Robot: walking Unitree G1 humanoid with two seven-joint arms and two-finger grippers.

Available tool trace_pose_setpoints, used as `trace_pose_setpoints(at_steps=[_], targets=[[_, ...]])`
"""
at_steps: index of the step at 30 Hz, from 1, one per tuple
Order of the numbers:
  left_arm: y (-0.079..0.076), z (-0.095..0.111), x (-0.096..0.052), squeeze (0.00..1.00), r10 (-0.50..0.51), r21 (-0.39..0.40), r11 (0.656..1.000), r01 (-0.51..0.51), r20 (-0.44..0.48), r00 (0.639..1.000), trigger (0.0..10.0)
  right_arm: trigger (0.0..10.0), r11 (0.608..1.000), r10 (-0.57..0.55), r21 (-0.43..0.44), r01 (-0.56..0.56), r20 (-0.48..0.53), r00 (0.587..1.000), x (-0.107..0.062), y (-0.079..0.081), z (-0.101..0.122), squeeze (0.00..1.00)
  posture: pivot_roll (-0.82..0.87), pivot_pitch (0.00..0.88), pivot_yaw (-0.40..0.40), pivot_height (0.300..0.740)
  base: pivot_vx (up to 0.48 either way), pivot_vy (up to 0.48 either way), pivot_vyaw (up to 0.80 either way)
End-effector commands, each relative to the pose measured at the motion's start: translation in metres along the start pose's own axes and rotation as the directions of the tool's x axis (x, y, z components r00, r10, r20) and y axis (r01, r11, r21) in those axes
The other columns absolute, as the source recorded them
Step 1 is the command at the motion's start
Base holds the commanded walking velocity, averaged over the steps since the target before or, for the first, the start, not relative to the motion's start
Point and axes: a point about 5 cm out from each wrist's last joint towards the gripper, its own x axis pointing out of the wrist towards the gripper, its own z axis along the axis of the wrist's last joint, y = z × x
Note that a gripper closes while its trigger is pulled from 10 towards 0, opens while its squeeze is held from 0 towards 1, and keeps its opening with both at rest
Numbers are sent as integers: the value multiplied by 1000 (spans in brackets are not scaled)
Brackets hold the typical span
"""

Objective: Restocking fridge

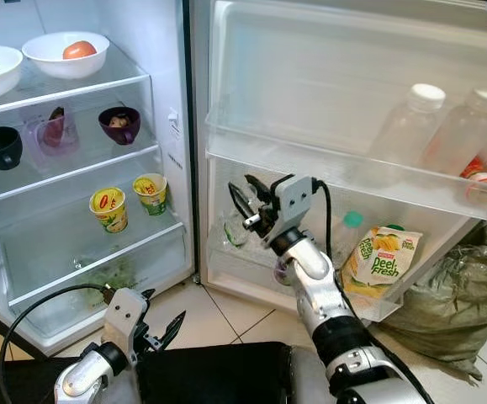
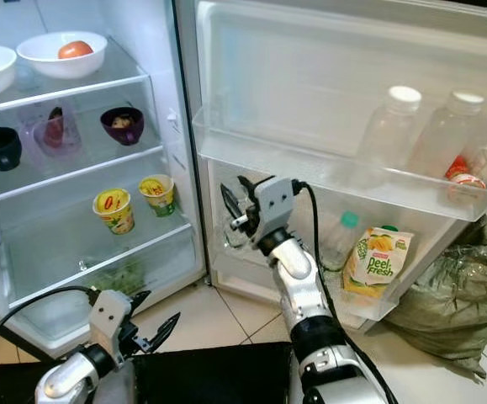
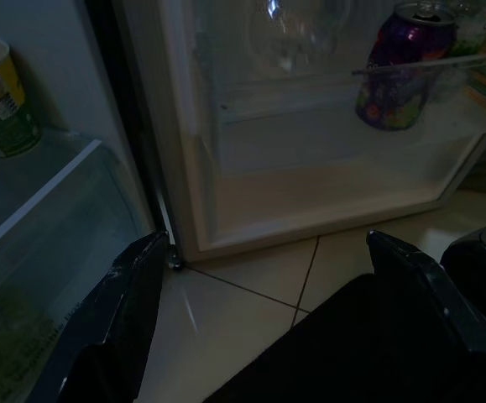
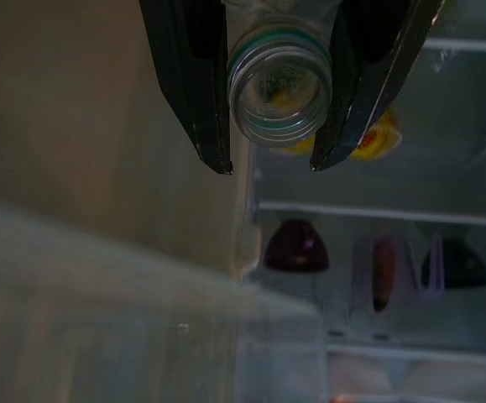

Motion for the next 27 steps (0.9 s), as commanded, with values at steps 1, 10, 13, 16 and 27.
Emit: trace_pose_setpoints(at_steps=[1,10,13,16,27], targets=[[-2,-3,-4,0,-13,-1,1000,13,-20,1000,10000,10000,1000,-23,-17,23,-3,1000,-6,2,-6,0,37,175,-78,438,0,0,0],[1,7,-4,0,-22,20,1000,22,3,1000,10000,10000,993,-85,-78,85,-6,996,-9,-5,-12,0,46,196,-76,438,0,0,0],[2,9,-5,0,-23,27,999,23,8,1000,10000,10000,991,-98,-92,98,1,995,-7,-6,-11,0,47,201,-76,438,0,0,0],[1,11,-5,0,-25,29,999,25,12,1000,10000,10000,990,-104,-96,103,-5,995,-5,-6,-11,0,45,210,-76,438,0,0,0],[-6,22,1,0,-45,32,999,44,46,998,10000,10000,996,-63,-69,58,-70,996,-1,8,-22,0,41,239,-85,438,0,0,0]])
